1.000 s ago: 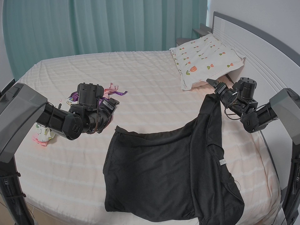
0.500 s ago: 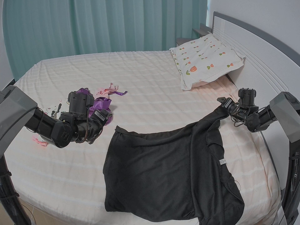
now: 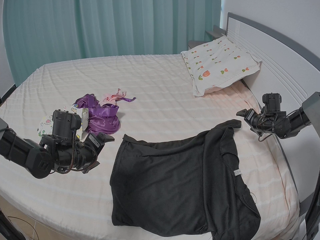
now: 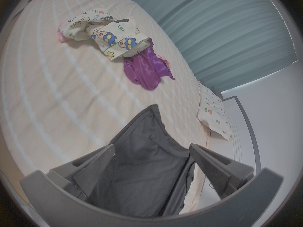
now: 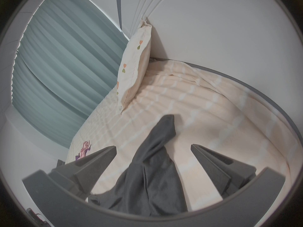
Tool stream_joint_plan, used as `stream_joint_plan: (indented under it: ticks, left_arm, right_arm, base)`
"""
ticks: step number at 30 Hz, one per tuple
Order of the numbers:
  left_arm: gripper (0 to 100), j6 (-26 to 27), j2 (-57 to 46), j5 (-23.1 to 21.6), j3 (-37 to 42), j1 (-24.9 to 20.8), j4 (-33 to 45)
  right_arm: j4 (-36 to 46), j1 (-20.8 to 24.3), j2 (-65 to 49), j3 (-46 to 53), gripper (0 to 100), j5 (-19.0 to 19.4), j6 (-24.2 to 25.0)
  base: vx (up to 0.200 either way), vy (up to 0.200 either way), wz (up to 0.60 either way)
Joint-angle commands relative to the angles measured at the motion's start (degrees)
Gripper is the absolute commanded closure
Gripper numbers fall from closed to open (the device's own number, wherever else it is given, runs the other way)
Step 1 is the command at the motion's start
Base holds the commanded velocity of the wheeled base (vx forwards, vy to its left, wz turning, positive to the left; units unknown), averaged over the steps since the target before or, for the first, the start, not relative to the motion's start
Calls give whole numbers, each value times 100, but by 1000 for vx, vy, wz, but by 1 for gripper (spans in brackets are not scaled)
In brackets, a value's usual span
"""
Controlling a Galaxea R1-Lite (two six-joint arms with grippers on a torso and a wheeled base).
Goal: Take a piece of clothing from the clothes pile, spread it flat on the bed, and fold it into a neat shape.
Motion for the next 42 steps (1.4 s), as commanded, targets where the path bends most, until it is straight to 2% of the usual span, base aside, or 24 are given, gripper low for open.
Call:
stream_joint_plan:
  ticks: [1,4,5,7,8,10,11,12,13,16,21,28,38,42]
  left_arm:
    - [0,-72,-824,-456,1018,-53,-14]
    - [0,-169,-991,-641,1290,-53,-14]
    - [0,-178,-1008,-650,1308,-53,-14]
    - [0,-319,-1237,-869,1598,-114,-14]
    - [0,-319,-1237,-869,1598,-114,-14]
    - [0,-547,-1395,-1054,1818,-202,-6]
    - [0,-547,-1395,-1054,1818,-202,-6]
    - [0,-573,-1386,-1071,1879,-220,-6]
    - [0,-573,-1386,-1071,1879,-220,-6]
    - [0,-591,-1263,-1071,2152,-361,-32]
    - [0,-881,-1193,-1071,2380,-422,-340]
    - [0,-987,-894,-1045,2600,-422,-841]
    - [0,-969,-815,-1071,2635,-448,-885]
    - [0,-881,-375,-957,2644,-659,-1271]
  right_arm:
    - [36,79,-1800,2124,0,604,-15]
    - [-342,62,-2547,3302,0,938,12]
    - [-359,62,-2583,3354,0,938,20]
    - [-755,36,-3048,4348,0,973,56]
    - [-755,36,-3048,4348,0,973,56]
    - [-1264,9,-3277,5323,0,973,100]
    - [-1264,9,-3277,5323,0,973,100]
    - [-1686,9,-3286,5736,0,973,214]
    - [-1722,9,-3286,5771,0,973,223]
    - [-2548,44,-3048,6395,0,1087,574]
    - [-3286,-61,-2512,6650,0,1236,618]
    - [-3998,0,-2310,6967,0,1166,618]
    - [-4218,62,-2301,6967,0,1157,688]
    - [-4191,62,-2336,6967,0,1157,785]
  base:
    - [0,0,0]
    - [-133,0,0]
    - [-200,0,0]
    - [-200,0,0]
    - [-200,0,0]
    - [-200,0,0]
    - [-200,0,0]
    - [-200,0,0]
    - [-200,0,0]
    - [-67,0,0]
    - [0,0,0]
    - [0,0,0]
    - [0,0,0]
    - [0,0,0]
